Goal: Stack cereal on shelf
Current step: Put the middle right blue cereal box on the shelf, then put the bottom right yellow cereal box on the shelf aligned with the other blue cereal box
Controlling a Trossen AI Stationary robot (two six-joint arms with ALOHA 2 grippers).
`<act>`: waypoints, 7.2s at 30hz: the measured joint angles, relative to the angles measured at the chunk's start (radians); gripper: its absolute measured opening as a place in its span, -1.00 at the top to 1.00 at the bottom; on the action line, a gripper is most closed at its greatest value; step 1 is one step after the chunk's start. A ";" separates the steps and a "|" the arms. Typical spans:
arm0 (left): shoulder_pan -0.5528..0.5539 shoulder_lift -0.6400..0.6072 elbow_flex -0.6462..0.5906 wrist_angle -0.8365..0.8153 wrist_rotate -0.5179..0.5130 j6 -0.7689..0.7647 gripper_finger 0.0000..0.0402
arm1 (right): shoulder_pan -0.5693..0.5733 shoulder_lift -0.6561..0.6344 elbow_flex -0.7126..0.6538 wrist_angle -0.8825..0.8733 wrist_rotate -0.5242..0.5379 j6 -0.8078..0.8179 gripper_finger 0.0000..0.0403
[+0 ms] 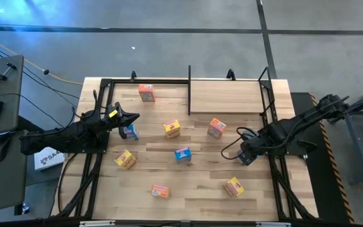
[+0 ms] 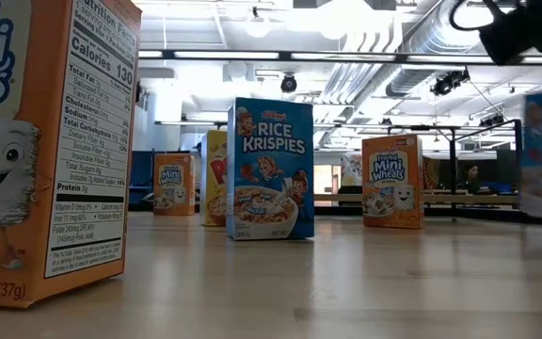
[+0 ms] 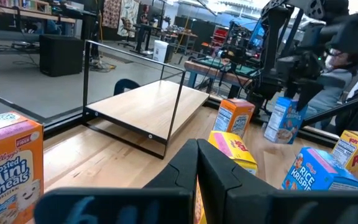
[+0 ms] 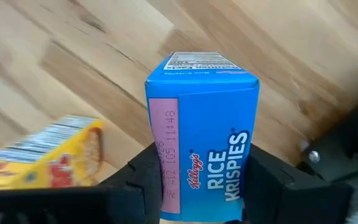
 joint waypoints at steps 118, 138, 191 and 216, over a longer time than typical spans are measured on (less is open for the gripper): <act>0.000 0.000 0.000 0.001 -0.003 0.008 1.00 | -1.105 0.844 0.986 0.017 0.201 -1.976 -0.19; 0.000 0.000 0.000 0.001 -0.002 0.010 0.88 | -0.889 0.833 1.314 -0.311 0.191 -1.689 0.09; 0.000 0.000 0.000 0.001 0.000 0.010 1.00 | 0.277 0.402 0.296 0.242 0.026 0.430 -0.67; 0.000 0.000 0.000 0.001 0.000 0.008 1.00 | 0.277 0.493 0.297 0.235 -0.113 0.395 -0.03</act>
